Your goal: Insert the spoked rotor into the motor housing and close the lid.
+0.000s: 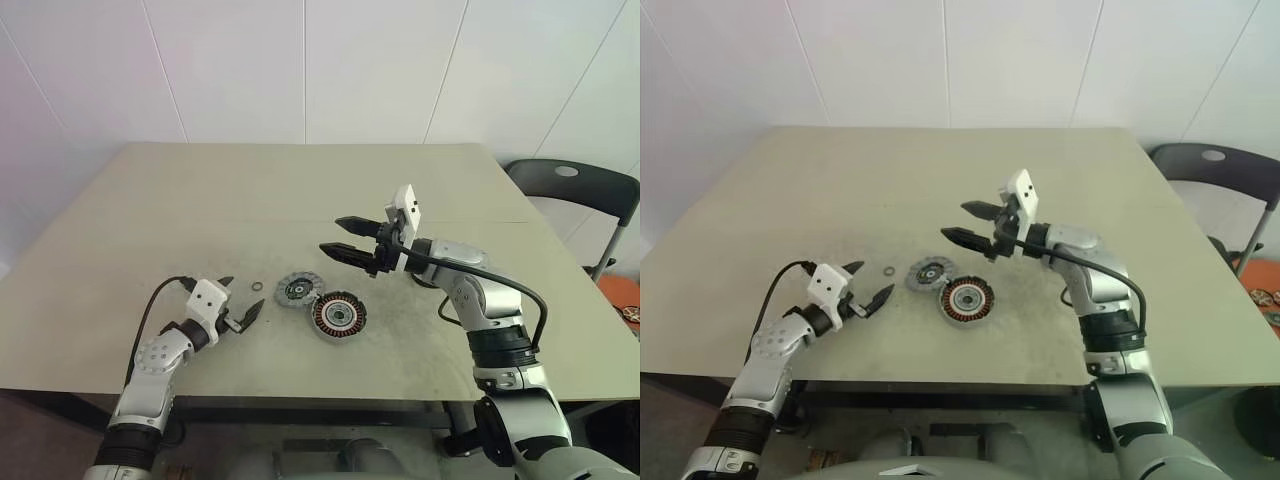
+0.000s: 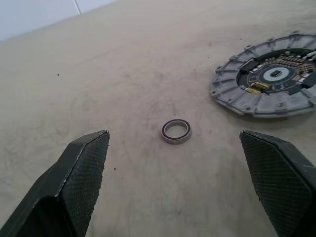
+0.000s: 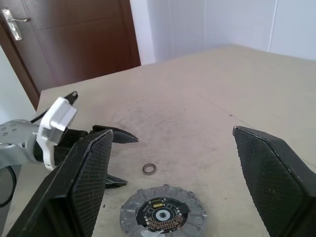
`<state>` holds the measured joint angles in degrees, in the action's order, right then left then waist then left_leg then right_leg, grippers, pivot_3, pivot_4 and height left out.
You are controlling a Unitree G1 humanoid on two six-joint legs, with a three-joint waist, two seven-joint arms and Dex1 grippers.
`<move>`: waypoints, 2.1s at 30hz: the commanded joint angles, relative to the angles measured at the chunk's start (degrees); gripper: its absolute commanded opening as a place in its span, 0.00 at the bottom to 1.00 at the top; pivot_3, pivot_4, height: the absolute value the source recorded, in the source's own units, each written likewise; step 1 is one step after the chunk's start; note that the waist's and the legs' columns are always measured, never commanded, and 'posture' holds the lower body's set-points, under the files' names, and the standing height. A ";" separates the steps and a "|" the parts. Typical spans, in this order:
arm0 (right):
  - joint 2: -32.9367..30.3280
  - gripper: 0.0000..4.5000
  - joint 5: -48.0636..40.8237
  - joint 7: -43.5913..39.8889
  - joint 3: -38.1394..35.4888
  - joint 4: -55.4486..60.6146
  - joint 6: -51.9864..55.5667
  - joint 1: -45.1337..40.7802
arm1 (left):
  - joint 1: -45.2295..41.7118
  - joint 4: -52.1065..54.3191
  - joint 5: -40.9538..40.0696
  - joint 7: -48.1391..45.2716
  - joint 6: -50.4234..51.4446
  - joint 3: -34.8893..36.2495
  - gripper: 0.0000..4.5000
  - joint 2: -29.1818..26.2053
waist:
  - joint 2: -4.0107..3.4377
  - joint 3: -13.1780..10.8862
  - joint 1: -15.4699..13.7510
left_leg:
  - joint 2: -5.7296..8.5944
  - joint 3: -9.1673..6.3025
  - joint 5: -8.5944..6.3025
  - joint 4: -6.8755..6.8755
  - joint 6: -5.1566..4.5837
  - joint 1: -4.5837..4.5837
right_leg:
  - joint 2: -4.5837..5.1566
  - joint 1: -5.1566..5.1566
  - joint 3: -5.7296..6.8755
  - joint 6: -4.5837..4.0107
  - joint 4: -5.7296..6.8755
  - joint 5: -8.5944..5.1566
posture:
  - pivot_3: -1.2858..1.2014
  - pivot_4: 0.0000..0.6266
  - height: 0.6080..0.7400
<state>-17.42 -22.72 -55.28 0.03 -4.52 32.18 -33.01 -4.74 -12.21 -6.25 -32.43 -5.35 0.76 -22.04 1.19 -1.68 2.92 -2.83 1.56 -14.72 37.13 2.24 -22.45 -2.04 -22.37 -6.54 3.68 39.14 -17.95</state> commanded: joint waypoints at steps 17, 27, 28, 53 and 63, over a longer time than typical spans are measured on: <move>-16.30 0.90 2.03 -9.45 8.09 10.83 -6.00 14.42 | -4.14 -3.62 -1.62 -0.96 1.69 0.23 1.00 2.72 | 0.01 0.00 -0.37 | 0.04 0.05 0.00 0.04 0.00 0.04 | -0.01 0.07 0.01 0.01 -0.04 -0.01 | 0.52 0.00 1.00; -15.82 0.90 1.17 -8.82 7.71 11.73 -5.66 14.66 | -7.84 -8.26 0.24 3.14 2.78 1.01 1.00 2.99 | 0.01 0.00 -0.43 | 0.05 0.04 0.00 0.09 0.00 0.04 | -0.02 0.11 0.04 0.02 -0.04 -0.01 | 0.52 0.00 1.00; -15.71 0.90 1.08 -8.74 7.72 11.84 -5.60 14.67 | -8.07 -8.61 0.24 3.44 2.87 0.97 1.00 3.12 | 0.01 0.00 -0.44 | 0.05 0.04 0.00 0.08 0.00 0.04 | -0.02 0.11 0.04 0.02 -0.04 -0.01 | 0.52 0.00 1.00; -15.11 0.90 0.34 -6.68 7.74 12.25 -5.49 15.32 | -10.40 -9.35 -0.91 0.04 9.73 -1.07 1.00 4.23 | 0.00 0.02 -0.58 | 0.06 0.04 0.00 0.12 0.00 0.06 | -0.02 0.16 0.05 0.02 -0.04 -0.01 | 0.52 0.00 1.00; -14.63 0.91 -0.30 -5.64 7.67 13.20 -5.06 15.81 | -11.46 -10.88 0.03 0.93 15.61 -1.08 0.66 4.21 | -0.03 0.05 -0.93 | 0.08 0.03 0.00 0.16 0.00 0.09 | -0.02 0.21 0.05 0.02 -0.03 -0.02 | 0.52 0.00 1.00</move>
<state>-32.52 -21.65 -61.13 8.55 6.62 27.24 -16.88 -16.25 -21.45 -6.89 -32.07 7.78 0.84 -18.17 1.16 -1.63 1.99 -2.75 1.59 -14.72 37.29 2.24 -22.32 -2.05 -22.13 -6.48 3.71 39.10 -17.97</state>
